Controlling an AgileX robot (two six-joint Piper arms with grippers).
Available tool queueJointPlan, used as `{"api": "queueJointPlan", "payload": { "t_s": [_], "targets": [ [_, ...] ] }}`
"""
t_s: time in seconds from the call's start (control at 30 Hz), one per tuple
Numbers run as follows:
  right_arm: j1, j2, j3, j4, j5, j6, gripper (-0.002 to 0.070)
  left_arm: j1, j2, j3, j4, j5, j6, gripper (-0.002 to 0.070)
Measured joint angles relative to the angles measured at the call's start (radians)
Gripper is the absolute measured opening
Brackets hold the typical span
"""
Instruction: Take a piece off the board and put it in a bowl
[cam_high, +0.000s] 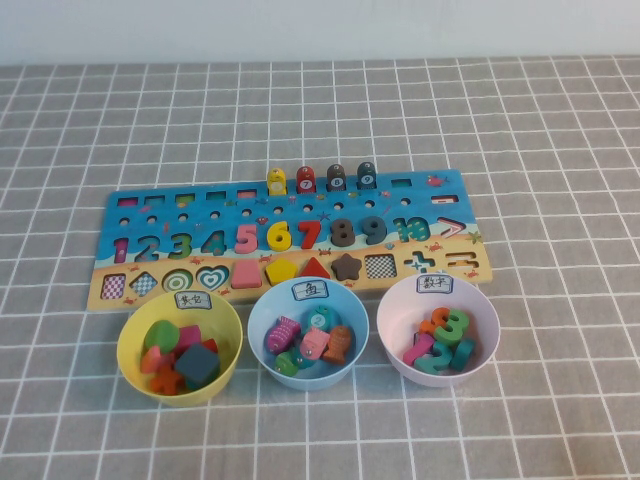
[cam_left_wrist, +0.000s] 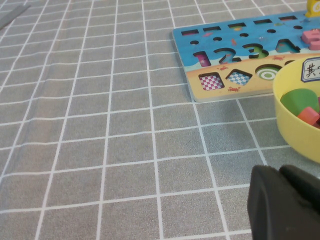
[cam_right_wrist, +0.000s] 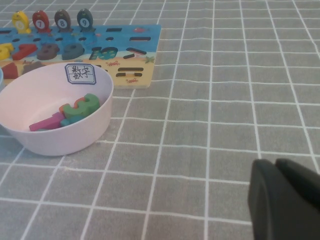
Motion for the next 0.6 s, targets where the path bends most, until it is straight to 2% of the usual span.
{"api": "queueJointPlan", "payload": {
  "t_s": [0.3, 0.6],
  "targets": [
    [0.0, 0.0, 0.0, 0.046, 0.004, -0.005, -0.0017, 0.0, 0.0, 0.0, 0.0, 0.0, 0.0, -0.0004],
    [0.0, 0.0, 0.0, 0.039, 0.004, -0.101, -0.0017, 0.0, 0.0, 0.0, 0.0, 0.0, 0.0, -0.0004]
  ]
}}
